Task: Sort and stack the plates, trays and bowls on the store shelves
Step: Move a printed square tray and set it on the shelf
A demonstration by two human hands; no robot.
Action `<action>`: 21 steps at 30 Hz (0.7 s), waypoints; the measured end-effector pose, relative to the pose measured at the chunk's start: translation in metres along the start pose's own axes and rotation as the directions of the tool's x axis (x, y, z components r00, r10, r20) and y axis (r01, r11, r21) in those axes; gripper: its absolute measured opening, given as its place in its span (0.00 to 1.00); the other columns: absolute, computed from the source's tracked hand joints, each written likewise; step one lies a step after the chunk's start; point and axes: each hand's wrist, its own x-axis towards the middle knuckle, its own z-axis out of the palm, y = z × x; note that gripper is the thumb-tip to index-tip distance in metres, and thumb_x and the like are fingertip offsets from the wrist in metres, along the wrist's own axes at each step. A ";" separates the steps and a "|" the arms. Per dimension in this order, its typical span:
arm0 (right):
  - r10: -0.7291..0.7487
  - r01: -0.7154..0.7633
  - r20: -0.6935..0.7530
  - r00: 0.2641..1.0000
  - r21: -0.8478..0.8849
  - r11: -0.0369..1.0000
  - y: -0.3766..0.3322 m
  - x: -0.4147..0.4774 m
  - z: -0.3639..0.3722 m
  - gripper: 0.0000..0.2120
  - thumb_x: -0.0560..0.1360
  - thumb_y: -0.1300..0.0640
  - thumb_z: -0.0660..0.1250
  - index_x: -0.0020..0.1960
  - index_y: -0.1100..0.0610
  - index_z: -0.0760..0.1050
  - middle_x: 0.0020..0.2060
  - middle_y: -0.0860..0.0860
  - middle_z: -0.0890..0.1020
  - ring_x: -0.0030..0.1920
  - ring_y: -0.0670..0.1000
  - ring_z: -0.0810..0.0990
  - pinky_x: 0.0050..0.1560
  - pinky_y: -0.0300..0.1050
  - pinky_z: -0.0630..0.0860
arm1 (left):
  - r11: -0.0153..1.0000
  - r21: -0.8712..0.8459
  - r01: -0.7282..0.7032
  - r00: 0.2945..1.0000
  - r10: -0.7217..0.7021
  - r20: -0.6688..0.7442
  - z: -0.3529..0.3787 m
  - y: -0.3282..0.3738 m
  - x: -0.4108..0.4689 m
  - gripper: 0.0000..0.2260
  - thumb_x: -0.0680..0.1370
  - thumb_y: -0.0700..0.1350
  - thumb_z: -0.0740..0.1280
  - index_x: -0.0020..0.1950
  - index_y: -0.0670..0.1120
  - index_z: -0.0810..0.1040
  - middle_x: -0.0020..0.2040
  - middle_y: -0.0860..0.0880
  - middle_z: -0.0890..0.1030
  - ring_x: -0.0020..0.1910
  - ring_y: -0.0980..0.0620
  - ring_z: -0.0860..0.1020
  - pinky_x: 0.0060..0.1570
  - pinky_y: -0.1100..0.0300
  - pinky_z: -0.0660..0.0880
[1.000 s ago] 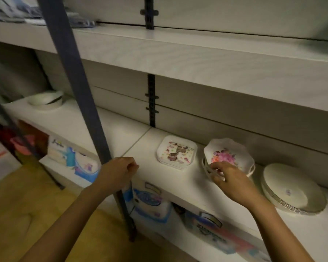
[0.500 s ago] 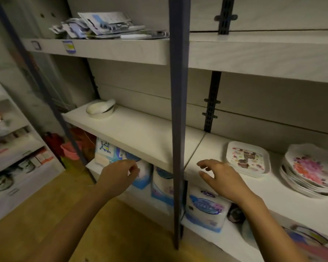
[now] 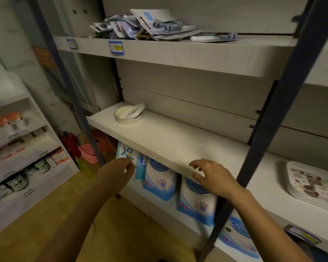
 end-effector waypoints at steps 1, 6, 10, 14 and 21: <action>-0.009 0.009 0.000 1.000 -0.005 1.000 -0.004 0.017 0.003 0.18 0.78 0.50 0.58 0.68 0.49 0.68 0.65 0.48 0.74 0.61 0.50 0.75 0.59 0.46 0.72 | 1.000 0.000 0.006 1.000 -0.006 0.000 -0.001 -0.011 0.009 0.10 0.79 0.48 0.59 0.52 0.45 0.77 0.48 0.48 0.81 0.44 0.52 0.78 0.48 0.58 0.78; -0.029 0.029 -0.006 1.000 -0.023 0.999 -0.028 0.111 0.022 0.18 0.79 0.49 0.57 0.67 0.48 0.68 0.65 0.47 0.74 0.61 0.49 0.75 0.58 0.47 0.74 | 0.998 0.044 0.055 0.998 -0.054 -0.022 -0.012 -0.071 0.066 0.10 0.79 0.47 0.59 0.51 0.45 0.78 0.48 0.48 0.81 0.41 0.54 0.75 0.46 0.62 0.75; -0.043 0.043 -0.010 0.999 -0.004 0.999 -0.048 0.182 0.030 0.17 0.79 0.49 0.57 0.67 0.49 0.68 0.64 0.47 0.75 0.60 0.49 0.75 0.56 0.45 0.74 | 0.992 0.073 0.104 0.994 -0.106 0.027 -0.027 -0.113 0.113 0.11 0.79 0.47 0.58 0.53 0.45 0.78 0.45 0.49 0.80 0.43 0.51 0.79 0.45 0.61 0.76; -0.058 0.058 -0.019 0.998 -0.006 0.998 -0.064 0.240 0.035 0.17 0.79 0.49 0.57 0.67 0.50 0.69 0.64 0.48 0.75 0.60 0.49 0.75 0.55 0.43 0.73 | 0.989 0.086 0.117 0.993 -0.118 0.008 -0.034 -0.149 0.156 0.12 0.80 0.48 0.57 0.54 0.45 0.78 0.49 0.48 0.81 0.46 0.51 0.79 0.47 0.58 0.76; 0.012 -0.013 -0.015 1.000 -0.037 0.999 -0.084 0.311 0.041 0.17 0.78 0.48 0.57 0.65 0.49 0.70 0.61 0.48 0.77 0.57 0.51 0.77 0.52 0.46 0.74 | 0.995 0.055 0.087 0.996 -0.089 0.026 -0.034 -0.192 0.225 0.12 0.80 0.48 0.57 0.54 0.45 0.77 0.50 0.47 0.82 0.43 0.53 0.78 0.50 0.61 0.76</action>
